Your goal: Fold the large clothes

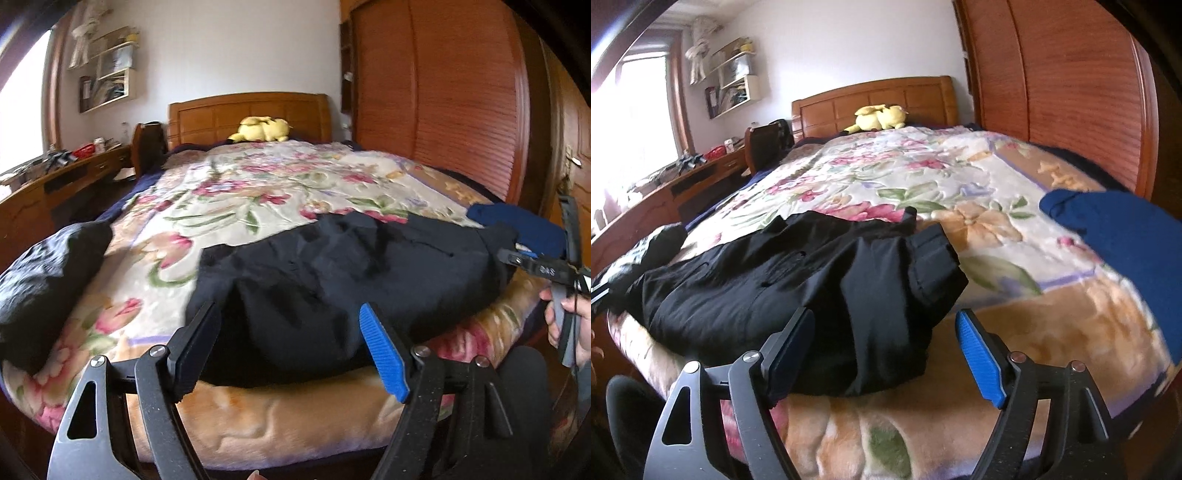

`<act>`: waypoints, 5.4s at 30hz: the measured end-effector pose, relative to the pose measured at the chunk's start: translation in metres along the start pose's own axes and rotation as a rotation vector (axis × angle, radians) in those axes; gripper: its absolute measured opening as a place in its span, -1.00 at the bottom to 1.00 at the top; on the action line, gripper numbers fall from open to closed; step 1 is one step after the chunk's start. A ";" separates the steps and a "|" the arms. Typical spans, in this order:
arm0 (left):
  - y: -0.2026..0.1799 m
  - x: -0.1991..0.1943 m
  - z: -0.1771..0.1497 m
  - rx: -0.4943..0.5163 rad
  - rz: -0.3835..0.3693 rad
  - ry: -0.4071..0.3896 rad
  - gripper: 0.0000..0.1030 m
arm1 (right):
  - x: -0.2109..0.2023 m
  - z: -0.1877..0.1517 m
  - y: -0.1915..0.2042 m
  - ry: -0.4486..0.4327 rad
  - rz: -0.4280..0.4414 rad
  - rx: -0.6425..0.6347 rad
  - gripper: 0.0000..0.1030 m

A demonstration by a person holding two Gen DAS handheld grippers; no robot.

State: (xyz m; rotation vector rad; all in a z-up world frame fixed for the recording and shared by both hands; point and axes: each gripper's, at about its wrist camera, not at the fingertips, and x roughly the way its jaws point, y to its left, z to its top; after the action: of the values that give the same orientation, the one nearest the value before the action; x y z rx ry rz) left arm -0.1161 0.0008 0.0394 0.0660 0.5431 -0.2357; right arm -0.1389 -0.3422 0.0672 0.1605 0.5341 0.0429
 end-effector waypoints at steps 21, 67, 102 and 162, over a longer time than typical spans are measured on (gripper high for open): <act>-0.039 0.081 -0.021 0.020 -0.100 0.147 0.53 | 0.042 -0.006 0.001 0.075 -0.048 0.039 0.74; -0.023 0.055 -0.013 -0.004 -0.099 0.103 0.53 | 0.020 0.048 0.036 -0.069 0.214 -0.033 -0.57; 0.159 -0.046 -0.018 -0.193 0.217 -0.050 0.53 | 0.085 0.048 0.294 0.103 0.619 -0.440 0.37; 0.093 0.041 -0.054 -0.249 -0.098 0.183 0.27 | 0.266 0.086 0.187 0.383 0.413 -0.160 0.43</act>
State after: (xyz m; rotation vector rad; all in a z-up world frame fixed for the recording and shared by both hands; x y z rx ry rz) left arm -0.0869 0.0896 -0.0276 -0.1832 0.7549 -0.2577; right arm 0.1338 -0.1477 0.0365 0.1038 0.8689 0.5257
